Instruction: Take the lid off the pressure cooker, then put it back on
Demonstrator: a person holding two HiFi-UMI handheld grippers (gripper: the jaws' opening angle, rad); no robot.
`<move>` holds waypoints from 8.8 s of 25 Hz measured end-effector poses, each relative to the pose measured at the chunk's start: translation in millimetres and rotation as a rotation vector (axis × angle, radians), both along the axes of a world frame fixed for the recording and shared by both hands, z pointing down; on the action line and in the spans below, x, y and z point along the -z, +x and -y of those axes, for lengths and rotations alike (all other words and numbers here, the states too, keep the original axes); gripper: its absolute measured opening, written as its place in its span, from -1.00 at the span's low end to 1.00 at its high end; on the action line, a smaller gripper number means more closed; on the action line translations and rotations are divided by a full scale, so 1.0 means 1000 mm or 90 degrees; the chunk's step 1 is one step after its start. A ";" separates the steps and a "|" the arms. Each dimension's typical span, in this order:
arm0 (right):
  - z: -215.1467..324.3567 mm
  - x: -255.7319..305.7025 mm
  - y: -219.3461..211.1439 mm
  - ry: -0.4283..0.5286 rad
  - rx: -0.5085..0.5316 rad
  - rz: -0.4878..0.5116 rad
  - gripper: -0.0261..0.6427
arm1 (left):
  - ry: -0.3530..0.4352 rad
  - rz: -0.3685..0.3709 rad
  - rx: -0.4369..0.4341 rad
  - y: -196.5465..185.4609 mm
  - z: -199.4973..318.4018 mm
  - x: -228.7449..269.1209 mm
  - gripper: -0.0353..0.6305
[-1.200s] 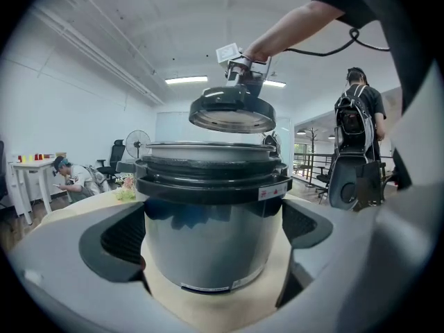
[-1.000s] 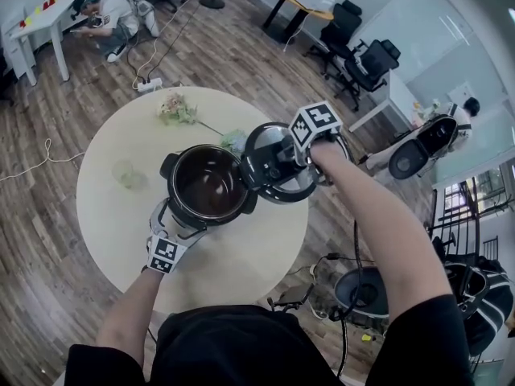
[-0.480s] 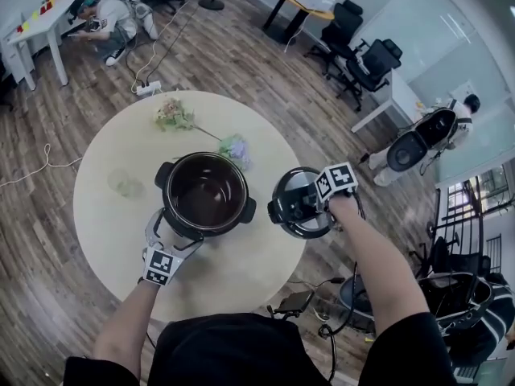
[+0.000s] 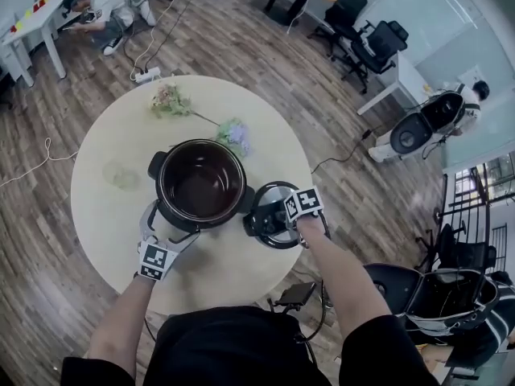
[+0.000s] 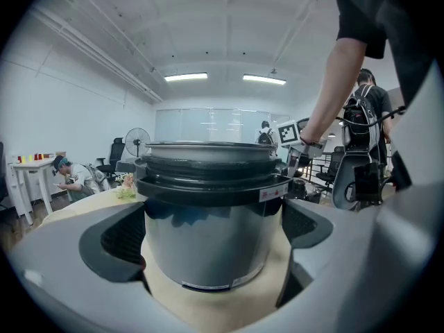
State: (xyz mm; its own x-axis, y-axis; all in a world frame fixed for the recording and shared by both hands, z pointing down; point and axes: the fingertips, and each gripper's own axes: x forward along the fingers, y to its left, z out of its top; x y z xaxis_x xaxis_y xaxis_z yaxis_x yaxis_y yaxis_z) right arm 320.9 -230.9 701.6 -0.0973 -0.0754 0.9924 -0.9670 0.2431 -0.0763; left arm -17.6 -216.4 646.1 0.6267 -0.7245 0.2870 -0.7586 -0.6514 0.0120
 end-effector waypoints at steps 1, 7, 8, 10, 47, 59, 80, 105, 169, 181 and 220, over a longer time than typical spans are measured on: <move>-0.003 -0.007 -0.003 -0.002 0.002 0.002 -0.07 | 0.000 0.000 0.000 0.000 0.000 0.000 0.88; -0.008 -0.038 -0.016 0.005 0.014 0.000 -0.07 | -0.005 0.006 0.000 0.001 0.001 0.000 0.88; -0.009 -0.042 -0.016 0.007 0.015 0.001 -0.07 | -0.006 0.005 0.000 0.002 0.001 0.000 0.88; -0.010 -0.047 -0.018 0.015 0.018 0.001 -0.07 | -0.008 0.006 0.001 0.002 0.000 0.001 0.88; -0.011 -0.054 -0.018 0.045 -0.009 0.035 0.11 | -0.019 0.015 0.001 0.002 0.000 -0.001 0.88; -0.009 -0.055 -0.019 0.011 0.017 0.006 0.07 | -0.022 0.017 0.002 0.002 0.000 0.000 0.88; 0.030 0.030 0.032 0.010 0.021 0.005 -0.07 | -0.021 0.015 0.003 0.001 -0.001 0.002 0.88; 0.133 0.228 -0.164 0.091 0.104 0.132 -0.07 | -0.019 0.009 0.003 0.006 -0.006 0.001 0.88; 0.069 0.145 -0.303 0.046 0.393 0.012 -0.05 | -0.024 -0.001 0.005 0.003 -0.004 0.004 0.88; 0.063 0.147 -0.301 0.033 0.565 0.019 0.04 | -0.025 -0.009 0.012 0.005 0.001 0.005 0.88; 0.023 0.208 -0.226 0.376 0.360 0.279 -0.54 | 0.009 -0.076 0.098 -0.087 -0.001 0.124 -0.41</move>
